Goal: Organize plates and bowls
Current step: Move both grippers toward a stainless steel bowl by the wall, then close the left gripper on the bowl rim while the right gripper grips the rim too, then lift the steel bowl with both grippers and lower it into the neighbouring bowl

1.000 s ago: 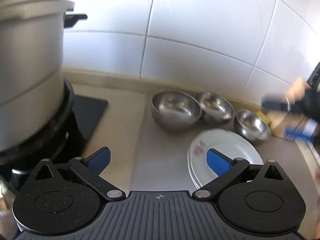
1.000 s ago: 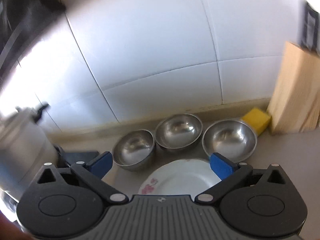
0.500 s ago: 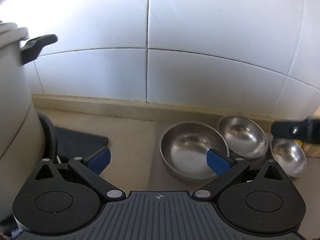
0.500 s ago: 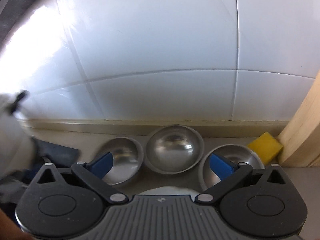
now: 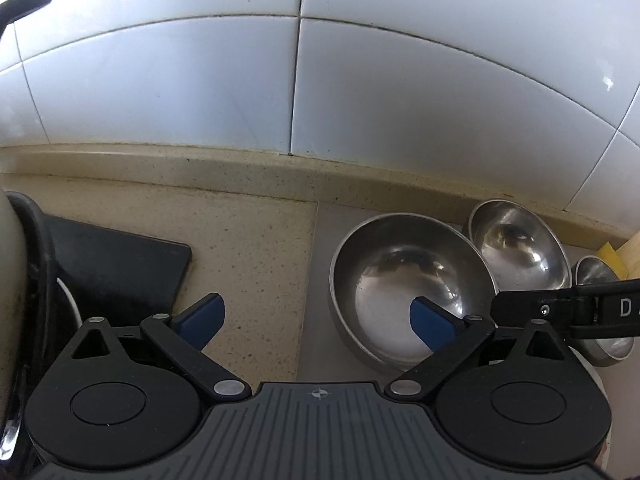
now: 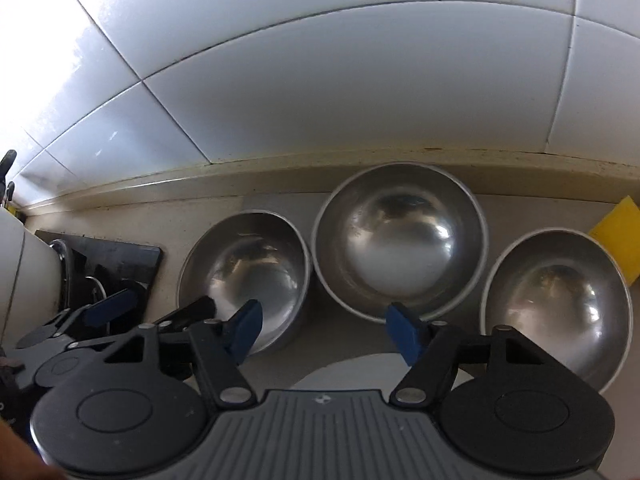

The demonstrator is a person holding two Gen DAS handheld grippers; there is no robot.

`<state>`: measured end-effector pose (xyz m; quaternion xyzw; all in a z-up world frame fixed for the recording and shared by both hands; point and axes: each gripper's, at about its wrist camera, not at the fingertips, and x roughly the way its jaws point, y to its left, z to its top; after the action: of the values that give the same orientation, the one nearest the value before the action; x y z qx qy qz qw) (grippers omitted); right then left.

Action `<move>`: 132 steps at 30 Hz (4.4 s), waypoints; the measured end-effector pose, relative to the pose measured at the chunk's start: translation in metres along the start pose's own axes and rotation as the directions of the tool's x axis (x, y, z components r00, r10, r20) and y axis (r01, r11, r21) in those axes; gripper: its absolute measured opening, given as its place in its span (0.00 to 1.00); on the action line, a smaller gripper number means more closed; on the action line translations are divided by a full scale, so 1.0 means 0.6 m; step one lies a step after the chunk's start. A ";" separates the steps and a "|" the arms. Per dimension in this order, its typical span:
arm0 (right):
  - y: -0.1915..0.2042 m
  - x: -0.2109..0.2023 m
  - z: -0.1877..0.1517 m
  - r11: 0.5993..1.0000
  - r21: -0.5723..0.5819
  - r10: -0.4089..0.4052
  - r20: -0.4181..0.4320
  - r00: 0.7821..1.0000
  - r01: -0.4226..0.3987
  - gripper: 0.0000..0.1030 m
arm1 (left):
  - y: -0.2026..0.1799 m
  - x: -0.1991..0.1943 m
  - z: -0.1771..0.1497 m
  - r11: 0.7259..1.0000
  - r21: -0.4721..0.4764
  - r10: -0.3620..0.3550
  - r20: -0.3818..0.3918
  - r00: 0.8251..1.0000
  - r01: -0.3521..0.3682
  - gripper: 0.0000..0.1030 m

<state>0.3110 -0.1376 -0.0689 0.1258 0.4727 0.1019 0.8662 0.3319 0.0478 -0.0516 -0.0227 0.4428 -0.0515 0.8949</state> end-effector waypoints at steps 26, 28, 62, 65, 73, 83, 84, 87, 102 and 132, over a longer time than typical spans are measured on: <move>0.018 0.073 0.000 0.983 0.177 0.065 -0.132 0.989 -0.041 0.05 | -0.013 0.057 0.006 0.995 0.092 -0.033 -0.095 0.995 0.042 0.39; 0.021 0.071 0.002 0.986 0.165 0.059 -0.124 0.991 -0.038 0.04 | -0.017 0.055 0.006 0.993 0.110 -0.040 -0.098 0.994 0.051 0.30; -0.017 -0.109 0.010 0.987 0.147 0.044 0.126 0.991 -0.063 0.04 | -0.126 -0.067 0.063 0.968 0.228 -0.117 0.045 0.992 0.104 0.35; -0.036 -0.117 0.010 0.985 0.168 0.025 0.136 0.990 -0.048 0.04 | -0.148 -0.063 0.068 0.962 0.249 -0.130 0.048 0.990 0.114 0.35; -0.085 -0.108 0.011 0.975 0.220 -0.016 0.128 0.992 -0.013 0.04 | -0.186 -0.027 0.067 0.951 0.281 -0.142 0.028 0.989 0.129 0.36; -0.101 -0.088 0.020 0.972 0.235 -0.039 0.111 0.993 0.012 0.04 | -0.198 0.001 0.069 0.949 0.283 -0.145 0.006 0.989 0.137 0.38; -0.101 -0.086 0.020 0.972 0.234 -0.040 0.108 0.993 0.013 0.04 | -0.199 0.003 0.069 0.949 0.284 -0.144 0.006 0.990 0.136 0.38; -0.105 -0.085 0.027 0.971 0.239 -0.040 0.102 0.994 0.014 0.04 | -0.202 0.006 0.067 0.948 0.289 -0.141 0.006 0.990 0.133 0.40; -0.104 -0.046 0.027 0.967 0.250 -0.062 0.061 0.996 0.044 0.04 | -0.208 0.042 0.055 0.946 0.292 -0.137 -0.028 0.990 0.139 0.40; -0.124 -0.082 0.019 0.961 0.271 -0.086 0.089 0.992 0.059 0.07 | -0.207 0.004 0.059 0.949 0.292 -0.132 0.027 0.991 0.119 0.58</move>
<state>0.2987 -0.2237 -0.0473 0.2291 0.4424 -0.0011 0.8671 0.3527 -0.0758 -0.0212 0.0792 0.4073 -0.1720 0.8934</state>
